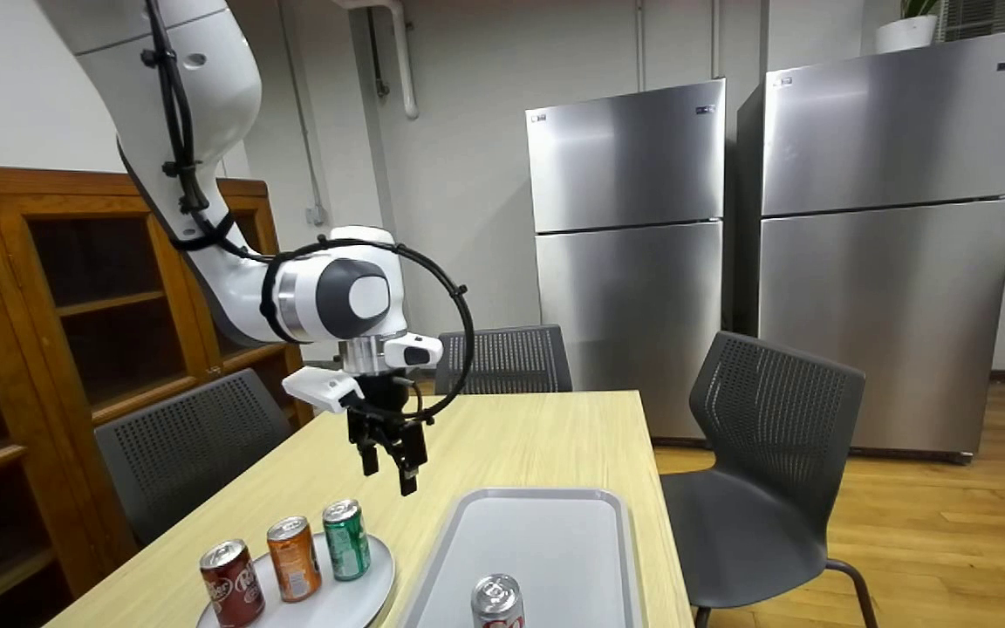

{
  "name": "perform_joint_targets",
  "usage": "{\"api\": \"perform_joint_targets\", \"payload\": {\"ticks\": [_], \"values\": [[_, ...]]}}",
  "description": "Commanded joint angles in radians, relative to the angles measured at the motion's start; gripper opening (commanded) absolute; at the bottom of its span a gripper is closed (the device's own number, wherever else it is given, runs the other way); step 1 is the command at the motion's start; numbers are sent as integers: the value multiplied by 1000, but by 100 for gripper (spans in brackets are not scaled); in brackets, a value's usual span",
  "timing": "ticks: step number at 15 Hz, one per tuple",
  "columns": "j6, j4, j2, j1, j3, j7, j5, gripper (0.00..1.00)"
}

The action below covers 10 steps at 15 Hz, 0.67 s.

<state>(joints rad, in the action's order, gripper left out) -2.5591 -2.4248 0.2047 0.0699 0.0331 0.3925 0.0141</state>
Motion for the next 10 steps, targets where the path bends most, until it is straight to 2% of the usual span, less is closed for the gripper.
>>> {"api": "perform_joint_targets", "payload": {"ticks": [1,10], "values": [[-15,40,42,24,-8,87,16,100],[-6,136,148,84,-17,154,47,100]]}}
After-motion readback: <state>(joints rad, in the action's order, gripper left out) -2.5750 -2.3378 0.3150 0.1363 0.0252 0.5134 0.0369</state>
